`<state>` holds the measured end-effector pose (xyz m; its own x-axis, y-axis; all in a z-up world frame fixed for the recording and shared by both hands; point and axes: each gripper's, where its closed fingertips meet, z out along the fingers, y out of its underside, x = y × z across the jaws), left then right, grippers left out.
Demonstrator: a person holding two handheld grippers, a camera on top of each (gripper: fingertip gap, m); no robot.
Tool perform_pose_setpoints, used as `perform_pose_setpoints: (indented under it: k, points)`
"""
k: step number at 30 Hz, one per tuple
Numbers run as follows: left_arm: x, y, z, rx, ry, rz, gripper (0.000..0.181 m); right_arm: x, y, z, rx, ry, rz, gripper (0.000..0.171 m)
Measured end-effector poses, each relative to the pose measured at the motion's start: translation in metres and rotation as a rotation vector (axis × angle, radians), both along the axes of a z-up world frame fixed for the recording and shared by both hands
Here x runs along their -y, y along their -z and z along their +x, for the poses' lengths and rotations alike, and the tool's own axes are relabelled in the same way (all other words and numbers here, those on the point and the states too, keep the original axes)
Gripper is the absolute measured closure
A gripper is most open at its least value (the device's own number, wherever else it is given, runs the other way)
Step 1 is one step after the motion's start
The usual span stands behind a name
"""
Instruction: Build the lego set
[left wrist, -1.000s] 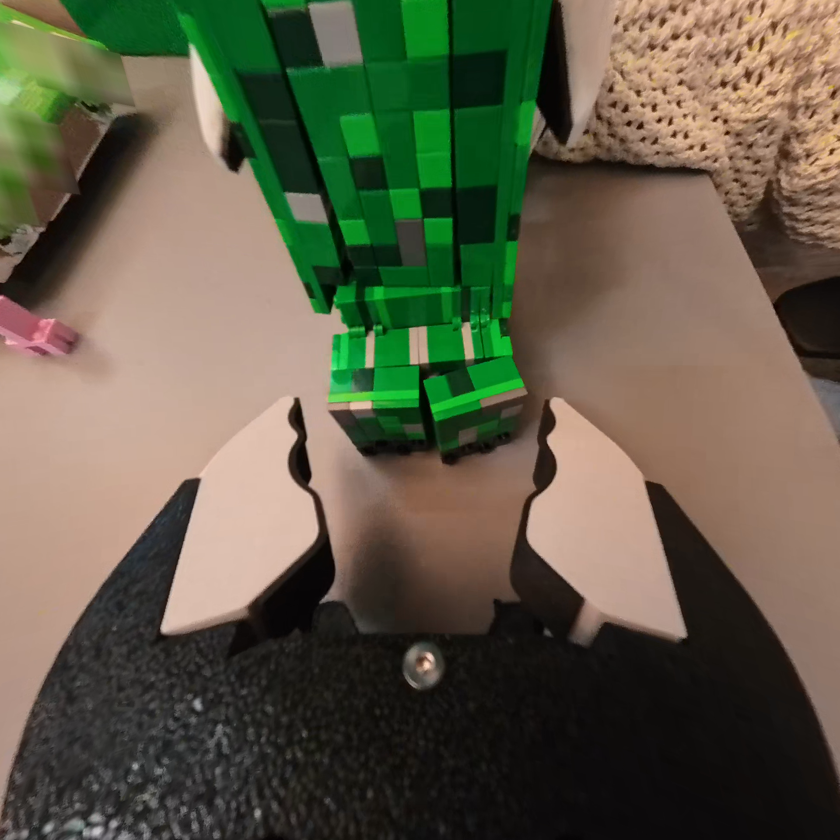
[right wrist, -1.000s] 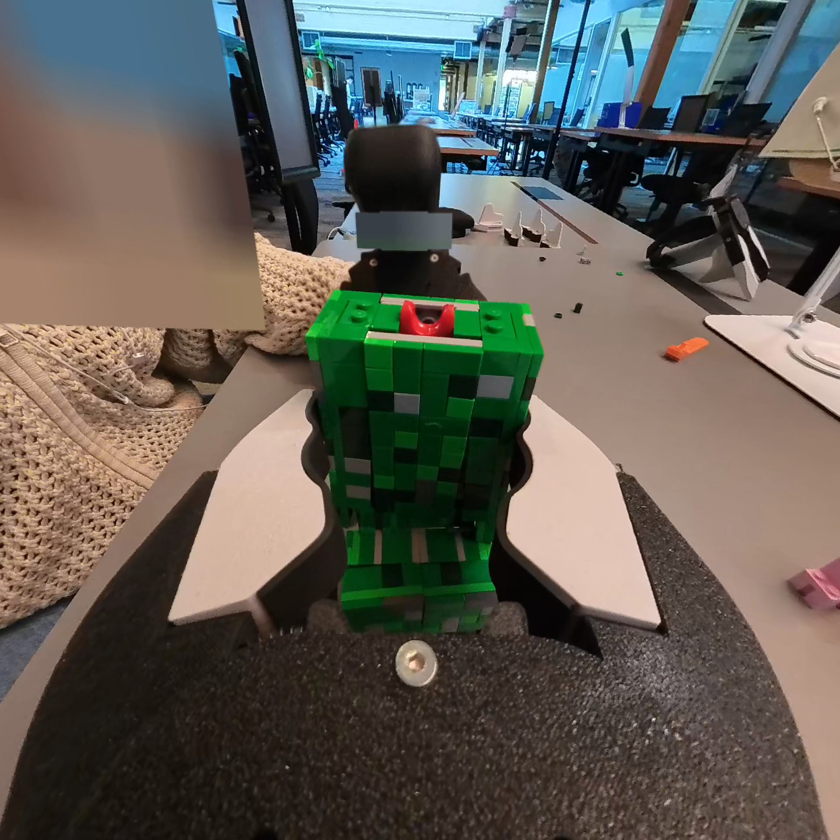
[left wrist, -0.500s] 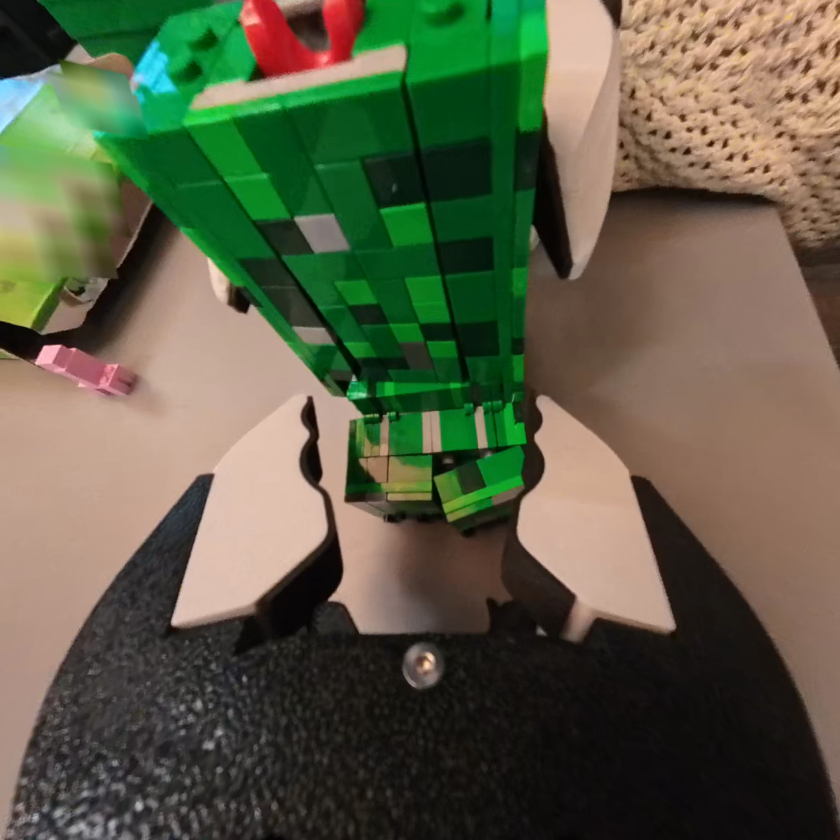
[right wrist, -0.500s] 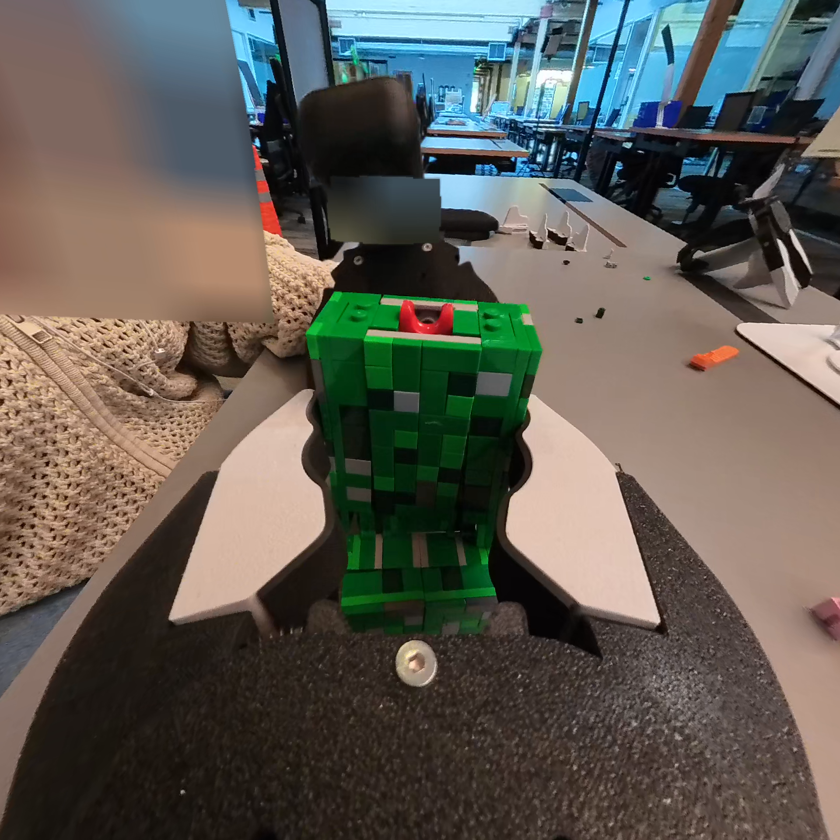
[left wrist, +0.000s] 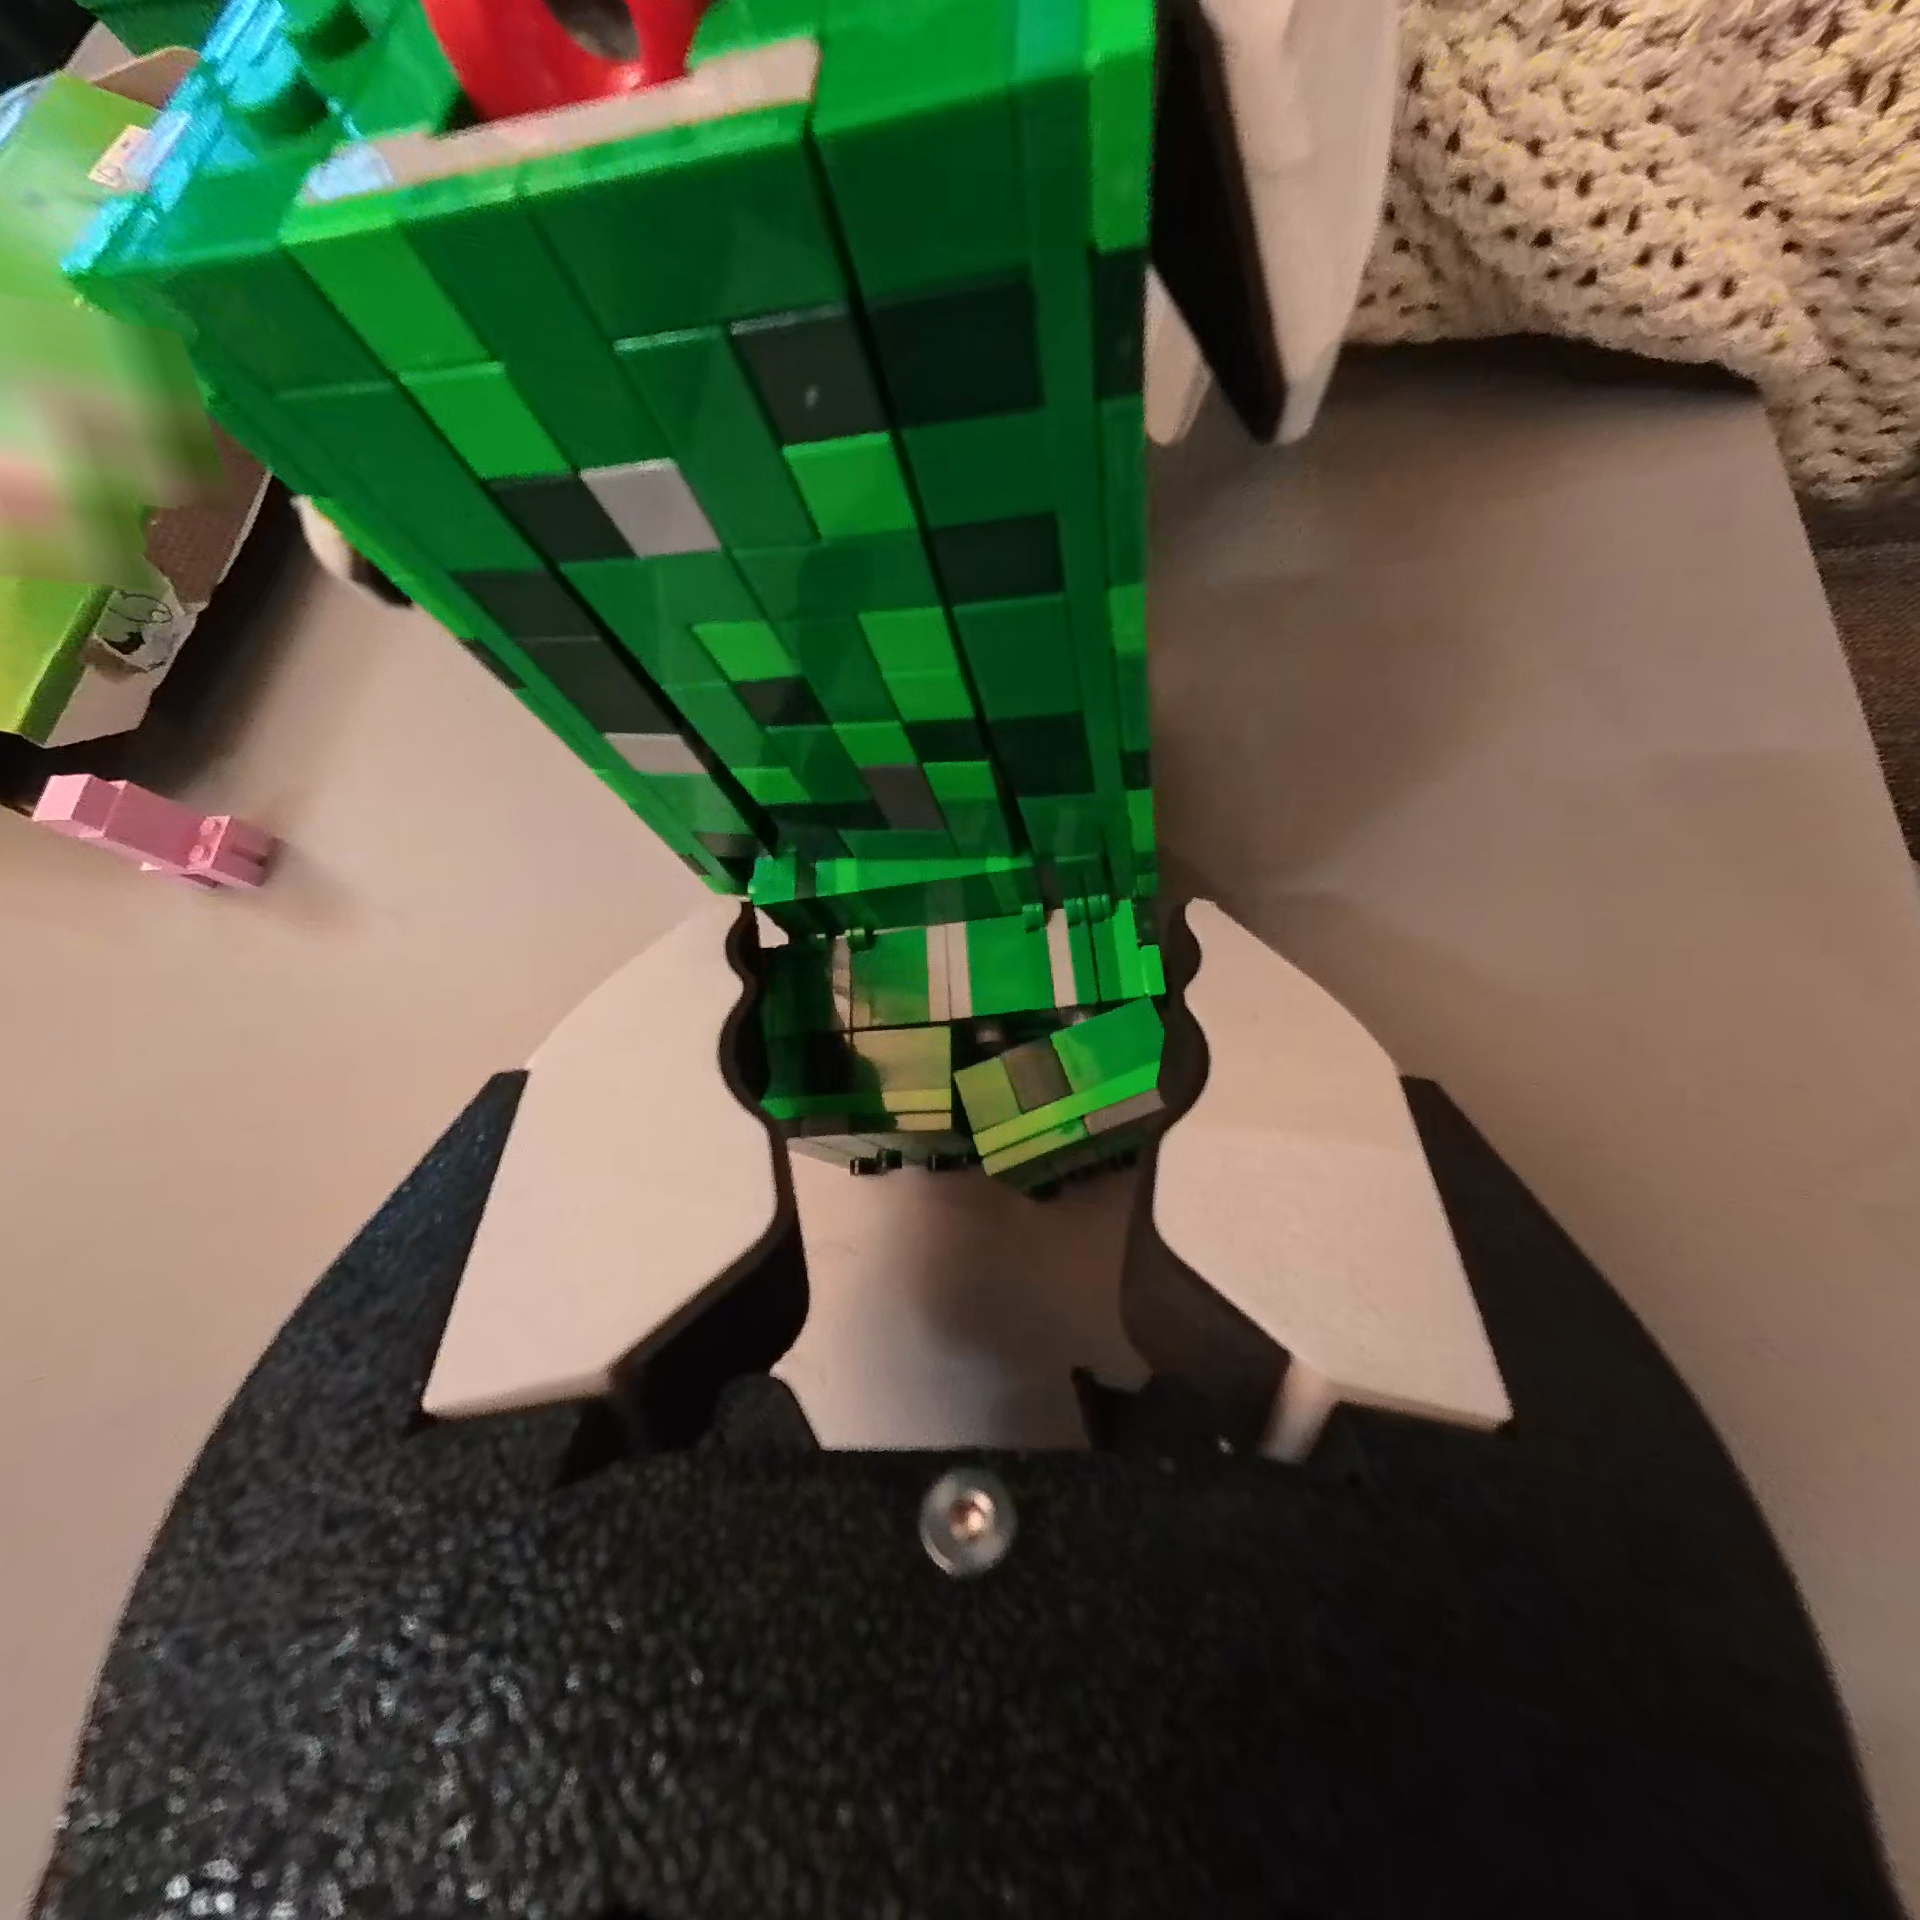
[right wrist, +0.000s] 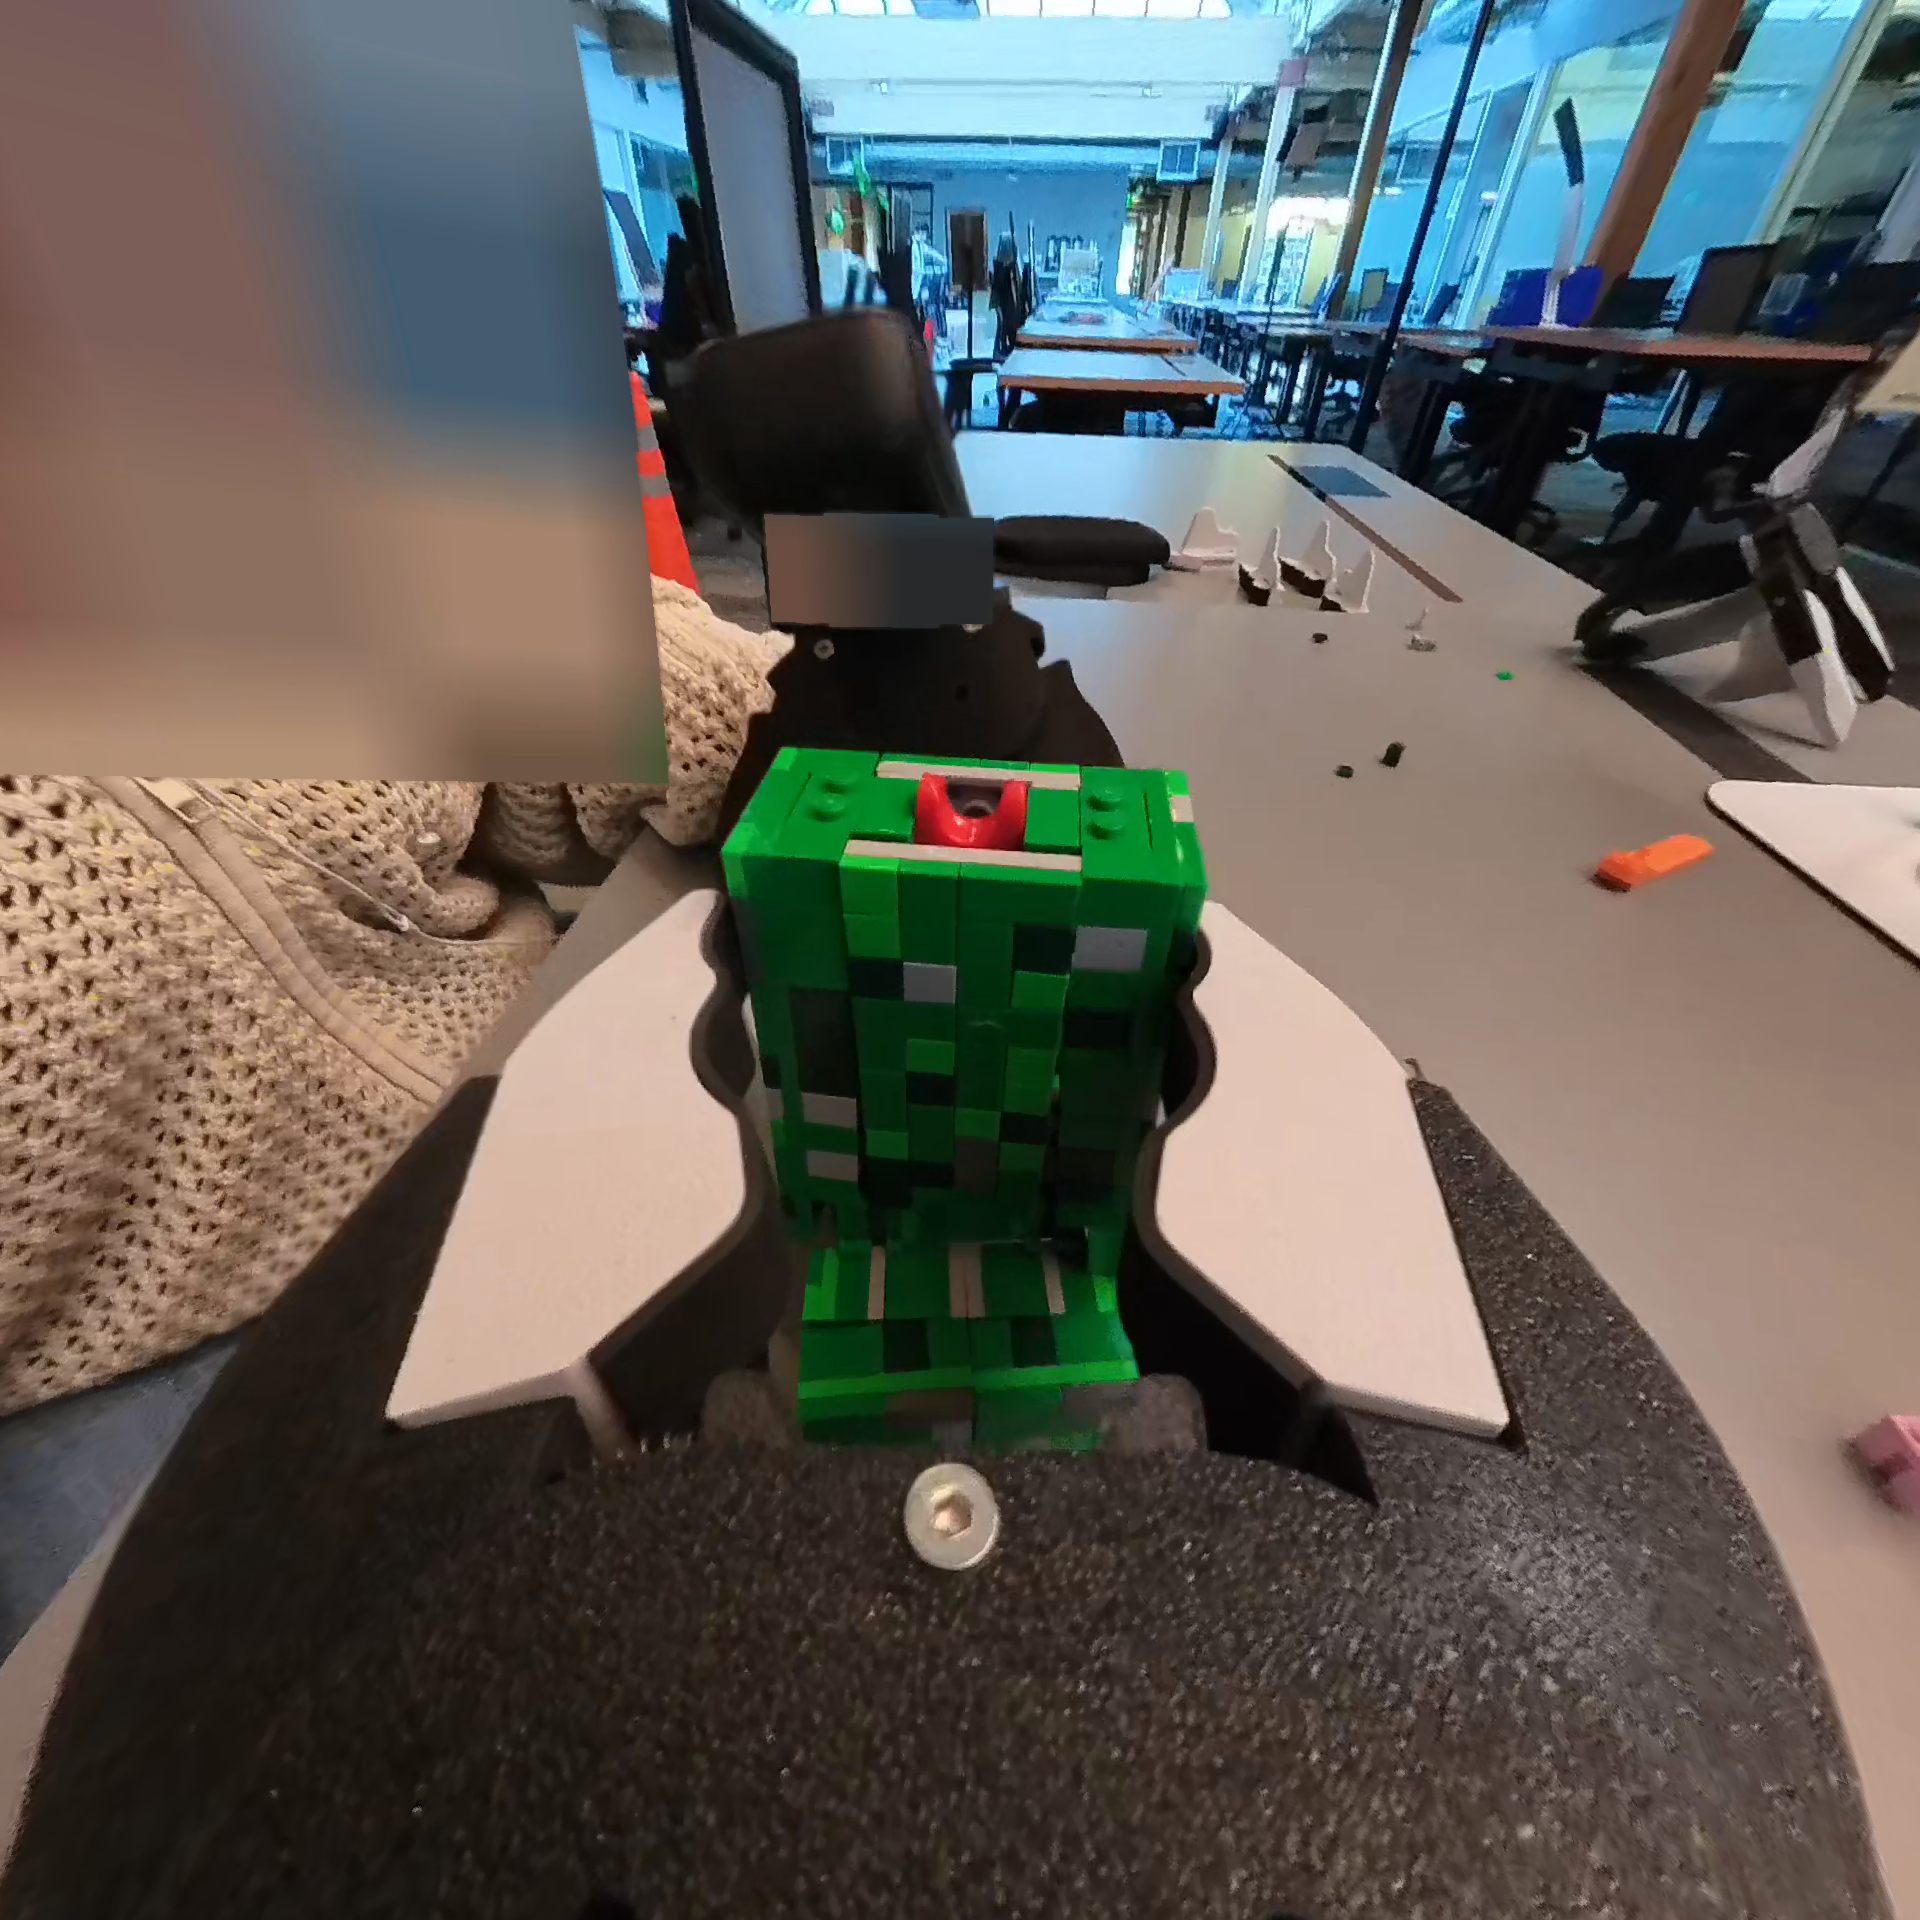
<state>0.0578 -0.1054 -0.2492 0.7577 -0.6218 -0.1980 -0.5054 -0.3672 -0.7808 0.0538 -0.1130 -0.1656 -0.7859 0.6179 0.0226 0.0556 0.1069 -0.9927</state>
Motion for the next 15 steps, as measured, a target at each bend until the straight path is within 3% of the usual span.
perform_pose_setpoints:
  k: [8,15]
  points:
    - [0.0007,0.0003,0.0000,0.013,-0.008,0.001,0.109,0.0008,0.0026,-0.0007,0.013,0.029,0.119,0.094]
    - [0.0004,0.0002,0.0001,0.026,-0.013,0.007,0.109,0.0002,0.0010,-0.0029,0.012,-0.017,0.056,0.094]
